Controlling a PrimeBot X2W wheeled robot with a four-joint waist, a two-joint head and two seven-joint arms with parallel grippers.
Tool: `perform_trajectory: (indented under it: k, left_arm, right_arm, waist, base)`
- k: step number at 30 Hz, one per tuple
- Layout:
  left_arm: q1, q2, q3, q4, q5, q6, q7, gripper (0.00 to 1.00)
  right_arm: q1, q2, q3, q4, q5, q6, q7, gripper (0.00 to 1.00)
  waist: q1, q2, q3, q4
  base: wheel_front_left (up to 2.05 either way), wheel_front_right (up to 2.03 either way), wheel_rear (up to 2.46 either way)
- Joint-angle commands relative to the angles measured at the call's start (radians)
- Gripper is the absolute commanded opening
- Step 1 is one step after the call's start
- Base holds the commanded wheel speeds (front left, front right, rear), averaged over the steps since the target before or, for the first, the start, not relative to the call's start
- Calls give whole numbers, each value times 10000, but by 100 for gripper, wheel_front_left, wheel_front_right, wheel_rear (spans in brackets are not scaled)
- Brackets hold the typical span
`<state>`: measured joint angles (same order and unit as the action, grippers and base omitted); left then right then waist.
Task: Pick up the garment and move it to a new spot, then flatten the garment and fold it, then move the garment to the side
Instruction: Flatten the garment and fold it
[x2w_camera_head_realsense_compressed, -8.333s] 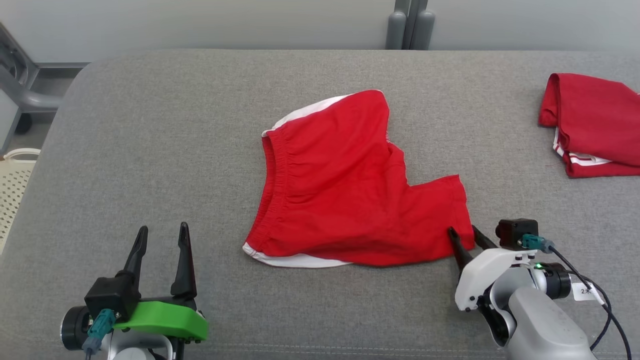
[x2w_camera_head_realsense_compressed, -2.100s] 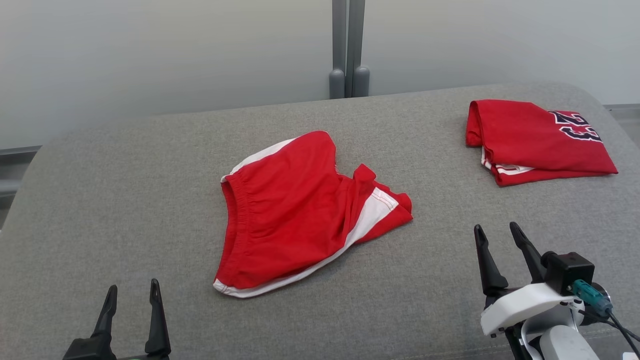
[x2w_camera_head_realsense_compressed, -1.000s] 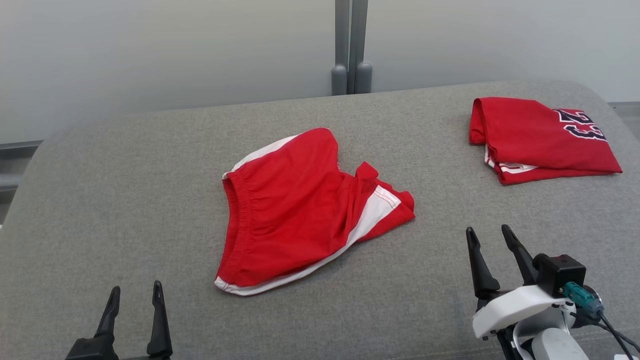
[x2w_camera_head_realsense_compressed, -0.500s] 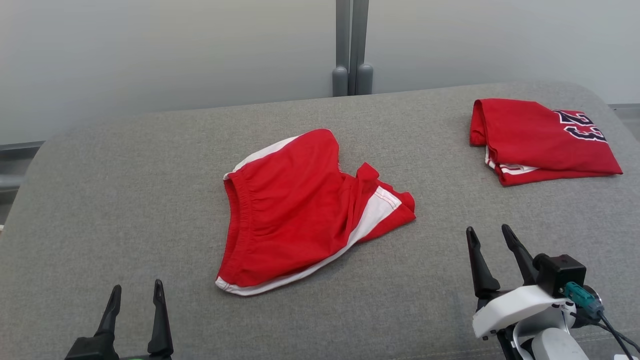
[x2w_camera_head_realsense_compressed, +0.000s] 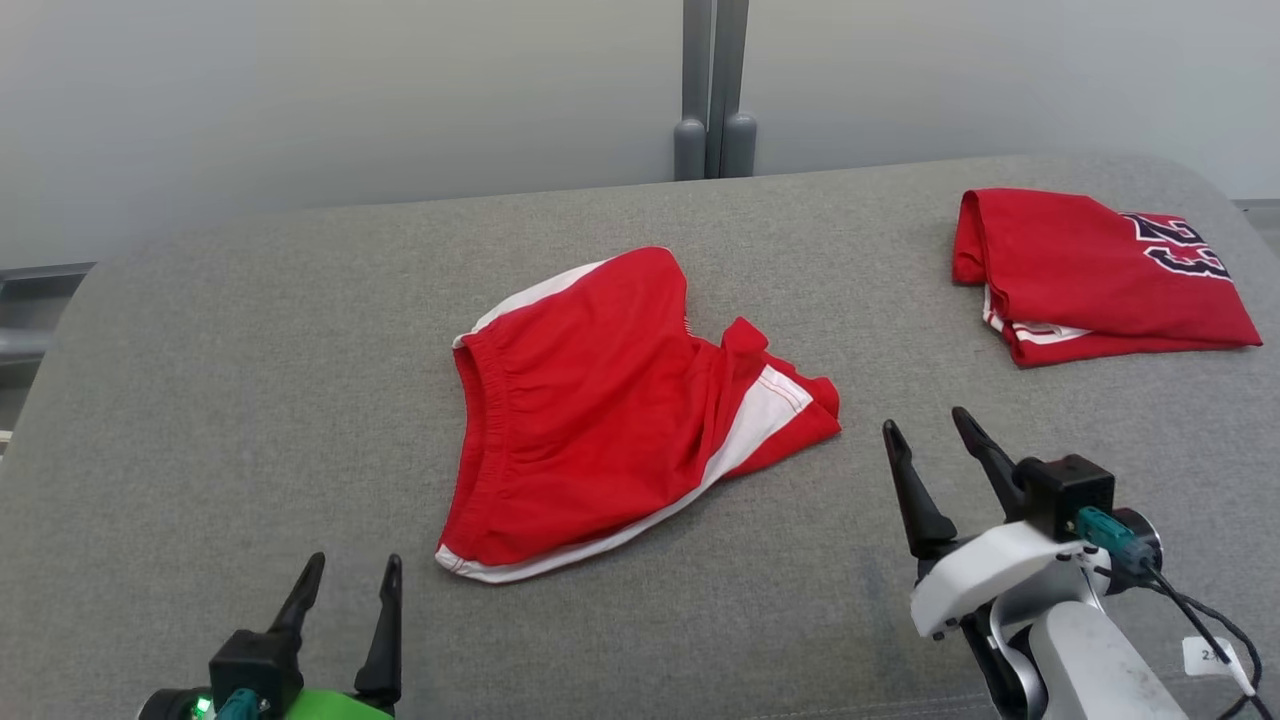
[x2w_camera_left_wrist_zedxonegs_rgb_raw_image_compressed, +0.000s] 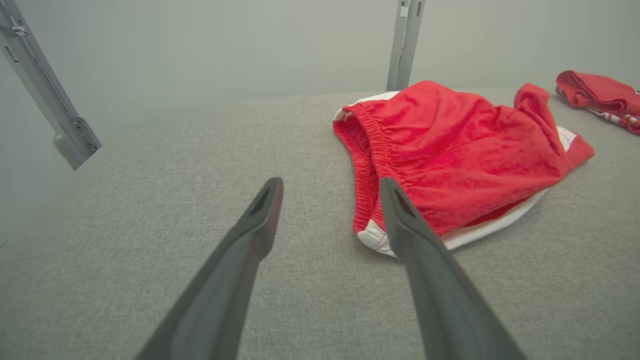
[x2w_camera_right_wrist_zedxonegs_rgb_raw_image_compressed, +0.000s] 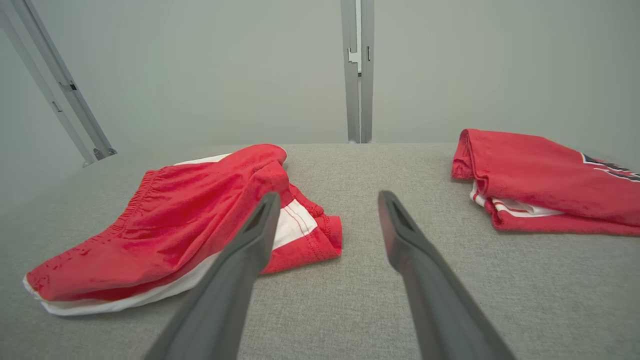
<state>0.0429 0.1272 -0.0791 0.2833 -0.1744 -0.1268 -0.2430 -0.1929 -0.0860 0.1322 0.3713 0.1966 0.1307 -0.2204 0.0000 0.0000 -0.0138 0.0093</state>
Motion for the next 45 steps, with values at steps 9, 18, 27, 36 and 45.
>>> perform_trajectory:
  k: [9,18,27,36,45]
  left_arm:
    - [-1169,779,-1698,1198,-738,-37,69,100]
    - [-2423,1336,-3135,2404,-1449,-40,-63,100]
    - [-3572,1700,-4647,3290,-2102,-41,-144,100]
    - [-4431,1804,-5639,3802,-2671,-41,-216,100]
    - [-4882,1832,-6163,3826,-3020,-42,-222,0]
  right_arm:
    - [-1518,-389,786,1703,238,-2,299,100]
    - [-3218,-421,1700,3863,581,-2,221,100]
    - [-4743,-378,2831,5744,1094,-2,109,100]
    - [-5866,-276,3694,7069,1761,-2,46,100]
    - [-6367,-211,4336,7742,2387,-2,-65,0]
  waist:
    - [0,0,556,156]
    - [0,0,1212,346]
    - [0,0,1738,570]
    - [0,0,2114,710]
    - [0,0,2384,848]
  base:
    - [0,0,0]
    - [0,0,0]
    - [0,0,0]
    - [0,0,0]
    - [0,0,0]
